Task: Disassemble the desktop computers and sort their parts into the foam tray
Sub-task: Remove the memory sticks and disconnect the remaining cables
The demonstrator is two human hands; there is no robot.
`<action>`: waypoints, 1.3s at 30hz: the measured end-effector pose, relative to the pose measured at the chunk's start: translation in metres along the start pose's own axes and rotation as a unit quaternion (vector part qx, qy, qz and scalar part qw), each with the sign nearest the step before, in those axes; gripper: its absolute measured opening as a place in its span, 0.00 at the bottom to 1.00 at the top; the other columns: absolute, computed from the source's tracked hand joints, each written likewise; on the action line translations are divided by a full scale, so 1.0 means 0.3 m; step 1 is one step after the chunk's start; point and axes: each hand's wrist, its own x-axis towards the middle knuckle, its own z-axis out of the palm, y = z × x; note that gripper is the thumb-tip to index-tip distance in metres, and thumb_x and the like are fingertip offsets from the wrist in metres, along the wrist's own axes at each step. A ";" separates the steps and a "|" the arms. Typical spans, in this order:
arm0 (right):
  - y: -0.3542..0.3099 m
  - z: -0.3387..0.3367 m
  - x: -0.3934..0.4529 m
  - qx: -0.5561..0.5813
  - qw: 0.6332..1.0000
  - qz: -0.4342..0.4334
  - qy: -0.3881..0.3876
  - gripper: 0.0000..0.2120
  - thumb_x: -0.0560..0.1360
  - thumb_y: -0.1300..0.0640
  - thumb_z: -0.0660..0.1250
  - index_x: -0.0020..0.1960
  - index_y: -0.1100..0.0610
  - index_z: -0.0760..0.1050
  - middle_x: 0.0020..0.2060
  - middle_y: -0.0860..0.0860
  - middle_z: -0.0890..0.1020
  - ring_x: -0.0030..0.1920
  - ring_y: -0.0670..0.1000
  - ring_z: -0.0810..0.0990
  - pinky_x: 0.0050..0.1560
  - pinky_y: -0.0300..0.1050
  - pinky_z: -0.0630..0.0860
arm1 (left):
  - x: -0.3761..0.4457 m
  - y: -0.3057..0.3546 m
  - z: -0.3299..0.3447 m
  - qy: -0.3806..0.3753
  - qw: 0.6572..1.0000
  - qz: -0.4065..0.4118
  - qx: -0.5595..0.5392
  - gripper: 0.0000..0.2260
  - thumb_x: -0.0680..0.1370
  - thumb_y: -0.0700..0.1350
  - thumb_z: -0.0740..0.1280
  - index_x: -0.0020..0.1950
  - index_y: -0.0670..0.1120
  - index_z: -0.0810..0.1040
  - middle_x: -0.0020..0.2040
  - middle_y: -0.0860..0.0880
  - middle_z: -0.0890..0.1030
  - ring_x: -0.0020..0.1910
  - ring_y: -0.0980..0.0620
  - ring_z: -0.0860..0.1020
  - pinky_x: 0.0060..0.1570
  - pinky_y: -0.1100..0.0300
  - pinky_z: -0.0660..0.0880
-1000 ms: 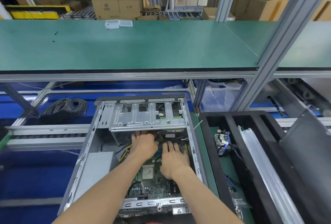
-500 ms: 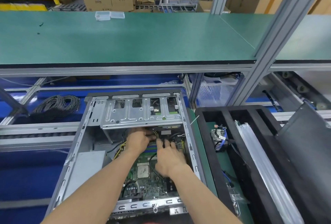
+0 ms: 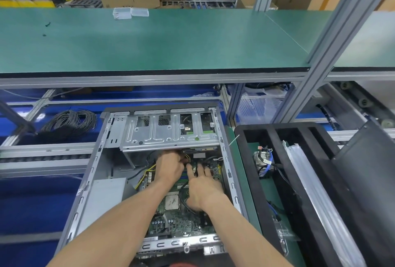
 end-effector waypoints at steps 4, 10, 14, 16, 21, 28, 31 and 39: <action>-0.003 -0.001 -0.002 0.000 1.000 0.001 -0.004 0.49 0.77 0.51 0.68 0.81 0.53 0.33 0.81 0.58 0.39 0.80 0.61 0.41 0.73 0.65 0.63 | -0.002 0.007 -0.009 0.004 1.000 0.002 -0.018 0.09 0.76 0.39 0.67 0.49 0.41 0.86 0.47 0.38 0.85 0.49 0.38 0.82 0.48 0.54 0.76; 0.002 -0.003 -0.002 0.013 1.000 0.000 -0.006 0.49 0.77 0.52 0.68 0.81 0.52 0.34 0.81 0.57 0.39 0.80 0.61 0.40 0.75 0.65 0.61 | -0.008 0.005 -0.011 0.006 0.998 0.004 -0.057 0.11 0.74 0.35 0.65 0.50 0.40 0.86 0.47 0.38 0.85 0.47 0.38 0.82 0.49 0.52 0.78; 0.001 0.000 0.005 0.022 1.000 0.001 -0.006 0.50 0.77 0.52 0.69 0.81 0.53 0.34 0.81 0.57 0.39 0.80 0.62 0.41 0.74 0.65 0.62 | -0.018 0.019 -0.012 0.014 0.998 -0.001 -0.056 0.09 0.72 0.34 0.65 0.45 0.36 0.85 0.43 0.36 0.84 0.44 0.36 0.82 0.44 0.52 0.78; 0.004 0.001 0.007 0.025 1.000 0.001 -0.003 0.50 0.77 0.53 0.69 0.81 0.53 0.34 0.81 0.57 0.39 0.80 0.62 0.40 0.74 0.65 0.63 | -0.013 0.027 -0.017 0.023 0.997 -0.020 -0.069 0.07 0.72 0.34 0.65 0.42 0.33 0.83 0.42 0.35 0.84 0.43 0.36 0.81 0.42 0.53 0.75; 0.005 0.005 0.007 0.031 0.999 0.002 -0.008 0.49 0.77 0.52 0.69 0.81 0.53 0.34 0.81 0.57 0.39 0.80 0.62 0.40 0.74 0.64 0.62 | -0.021 0.018 -0.013 0.019 0.998 -0.012 -0.062 0.10 0.73 0.34 0.65 0.47 0.36 0.86 0.43 0.37 0.85 0.43 0.38 0.81 0.44 0.54 0.76; 0.004 0.007 0.010 0.029 1.000 0.004 -0.010 0.50 0.77 0.52 0.69 0.81 0.54 0.33 0.81 0.57 0.38 0.80 0.61 0.39 0.73 0.63 0.62 | 0.000 0.020 -0.010 -0.008 0.993 -0.056 -0.104 0.13 0.75 0.54 0.74 0.50 0.46 0.87 0.46 0.41 0.85 0.47 0.41 0.82 0.41 0.57 0.73; 0.002 0.005 0.005 0.027 1.000 0.006 -0.013 0.50 0.77 0.51 0.68 0.81 0.54 0.32 0.80 0.57 0.37 0.80 0.61 0.39 0.73 0.64 0.63 | 0.013 0.020 -0.012 -0.003 0.987 -0.077 -0.140 0.04 0.75 0.46 0.74 0.49 0.52 0.87 0.52 0.44 0.86 0.51 0.43 0.81 0.45 0.58 0.75; 0.000 -0.002 0.002 0.031 0.999 0.005 -0.018 0.49 0.78 0.53 0.68 0.81 0.54 0.33 0.81 0.57 0.38 0.80 0.62 0.39 0.73 0.64 0.63 | 0.012 0.041 0.006 0.022 0.987 -0.109 -0.112 0.07 0.74 0.40 0.71 0.43 0.37 0.84 0.46 0.38 0.85 0.48 0.38 0.81 0.46 0.54 0.77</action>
